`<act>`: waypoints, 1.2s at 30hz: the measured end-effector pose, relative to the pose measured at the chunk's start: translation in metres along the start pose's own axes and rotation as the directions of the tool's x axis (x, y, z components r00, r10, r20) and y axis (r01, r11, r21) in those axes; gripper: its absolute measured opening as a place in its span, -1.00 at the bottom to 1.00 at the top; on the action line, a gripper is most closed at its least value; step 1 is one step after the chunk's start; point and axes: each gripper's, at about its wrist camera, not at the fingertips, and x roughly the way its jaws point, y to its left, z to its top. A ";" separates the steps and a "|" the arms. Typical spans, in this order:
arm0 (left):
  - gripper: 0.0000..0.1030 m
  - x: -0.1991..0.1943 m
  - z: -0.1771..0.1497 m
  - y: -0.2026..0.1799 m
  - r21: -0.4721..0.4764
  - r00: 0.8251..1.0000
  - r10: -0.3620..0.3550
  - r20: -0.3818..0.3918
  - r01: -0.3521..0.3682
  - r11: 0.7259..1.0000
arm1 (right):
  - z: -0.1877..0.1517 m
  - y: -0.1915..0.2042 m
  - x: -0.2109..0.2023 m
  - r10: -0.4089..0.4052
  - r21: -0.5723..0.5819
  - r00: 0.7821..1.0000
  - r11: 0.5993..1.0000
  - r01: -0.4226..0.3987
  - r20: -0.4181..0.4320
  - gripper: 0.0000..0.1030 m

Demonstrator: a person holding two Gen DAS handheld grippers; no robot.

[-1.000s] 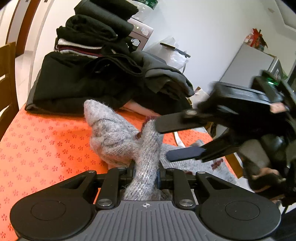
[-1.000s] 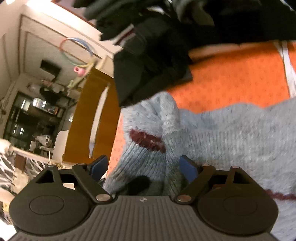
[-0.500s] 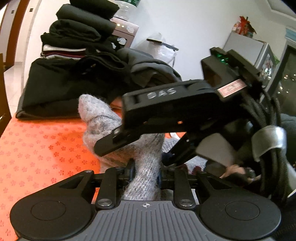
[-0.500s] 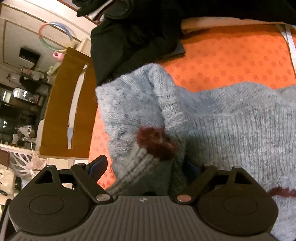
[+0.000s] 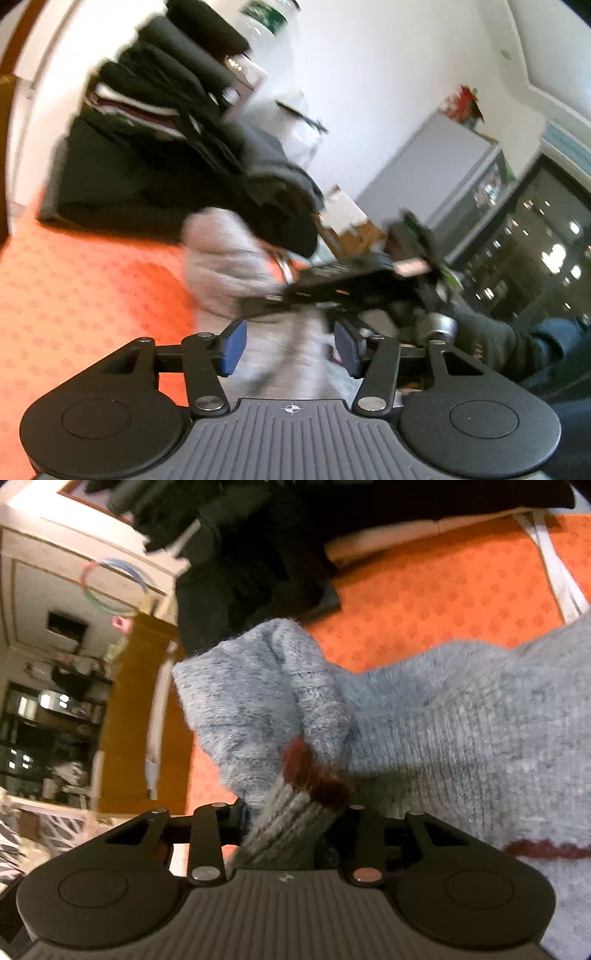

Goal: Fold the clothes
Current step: 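Fold the cardigan over with the right gripper while the left gripper releases the sleeve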

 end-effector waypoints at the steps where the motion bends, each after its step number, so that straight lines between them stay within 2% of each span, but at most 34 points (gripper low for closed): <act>1: 0.14 -0.005 0.003 0.002 -0.005 1.000 0.014 0.017 -0.014 1.000 | 0.001 -0.003 -0.010 0.016 0.001 1.000 1.000 -0.016 0.011 -0.21; 5: 0.17 -0.009 0.009 0.008 -0.015 0.997 0.057 0.055 -0.057 0.998 | 0.003 -0.014 -0.062 0.077 0.017 0.996 0.997 -0.078 0.053 -0.23; 9: 0.16 0.008 0.010 0.003 0.023 0.999 0.042 0.021 -0.042 0.999 | 0.007 -0.031 -0.117 0.094 0.029 0.991 0.995 -0.098 0.094 -0.25; 13: 0.16 0.033 0.010 -0.009 0.090 0.999 0.004 -0.047 0.000 0.996 | 0.014 -0.062 -0.165 0.093 0.060 0.987 0.993 -0.101 0.127 -0.27; 17: 0.15 0.070 0.007 -0.028 0.148 0.988 -0.077 -0.136 0.097 0.984 | 0.018 -0.100 -0.198 0.077 0.112 0.985 0.989 -0.095 0.153 -0.28; 20: 0.15 0.099 0.003 -0.049 0.201 0.967 -0.148 -0.208 0.190 0.961 | 0.018 -0.128 -0.210 0.052 0.135 0.985 0.988 -0.075 0.165 -0.27; 24: 0.13 0.141 -0.002 -0.083 0.272 0.923 -0.219 -0.316 0.310 0.911 | 0.016 -0.164 -0.213 0.039 0.162 0.981 0.984 -0.071 0.192 -0.27; 29: 0.13 0.174 -0.003 -0.118 0.313 0.873 -0.275 -0.402 0.413 0.855 | 0.013 -0.209 -0.213 0.029 0.190 0.975 0.979 -0.072 0.222 -0.27; 32: 0.13 0.191 -0.004 -0.131 0.312 0.853 -0.293 -0.432 0.446 0.839 | 0.013 -0.231 -0.213 0.012 0.201 0.969 0.978 -0.063 0.246 -0.27; 34: 0.13 0.205 -0.009 -0.137 0.297 0.840 -0.293 -0.457 0.454 0.840 | 0.012 -0.246 -0.212 -0.018 0.207 0.959 0.977 -0.043 0.282 -0.27; 36: 0.12 0.219 -0.017 -0.142 0.293 0.831 -0.279 -0.482 0.452 0.842 | 0.010 -0.254 -0.215 -0.052 0.217 0.948 0.976 -0.018 0.314 -0.19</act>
